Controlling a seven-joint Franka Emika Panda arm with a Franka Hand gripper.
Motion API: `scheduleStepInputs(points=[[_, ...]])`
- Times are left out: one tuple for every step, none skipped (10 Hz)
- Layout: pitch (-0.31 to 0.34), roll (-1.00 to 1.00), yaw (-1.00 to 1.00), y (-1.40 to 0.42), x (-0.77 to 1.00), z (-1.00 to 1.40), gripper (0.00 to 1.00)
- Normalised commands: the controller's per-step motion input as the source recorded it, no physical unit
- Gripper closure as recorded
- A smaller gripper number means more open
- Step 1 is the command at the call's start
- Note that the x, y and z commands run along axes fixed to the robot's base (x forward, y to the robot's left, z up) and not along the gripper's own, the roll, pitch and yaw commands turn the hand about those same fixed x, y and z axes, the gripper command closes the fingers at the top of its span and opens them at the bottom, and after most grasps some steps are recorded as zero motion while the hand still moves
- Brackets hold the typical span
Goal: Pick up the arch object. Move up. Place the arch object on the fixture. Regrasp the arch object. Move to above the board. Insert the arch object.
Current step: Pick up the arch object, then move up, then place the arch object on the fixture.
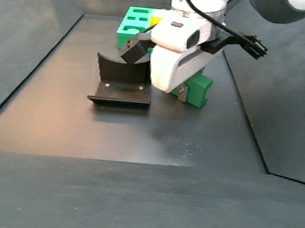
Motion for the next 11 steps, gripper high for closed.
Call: scheduleStepInputs(points=[[0.000, 0.00, 0.00, 0.00, 0.00, 0.00, 1.00], [0.000, 0.00, 0.00, 0.00, 0.00, 0.00, 1.00], [0.000, 0.00, 0.00, 0.00, 0.00, 0.00, 1.00], [0.000, 0.00, 0.00, 0.00, 0.00, 0.83, 1.00], [0.018, 0.01, 0.05, 0.06, -0.04, 0.82, 1.00], [0.035, 0.01, 0.04, 0.05, -0.06, 0.73, 1.00], [0.040, 0.02, 0.02, 0.03, -0.04, 0.55, 1.00], [0.045, 0.03, 0.01, 0.01, -0.02, 0.35, 1.00], [0.000, 0.00, 0.00, 0.00, 0.00, 1.00, 1.00], [-0.005, 0.01, 0.00, 0.00, 0.00, 1.00, 1.00], [0.009, 0.02, 0.00, 0.00, -0.01, 1.00, 1.00]])
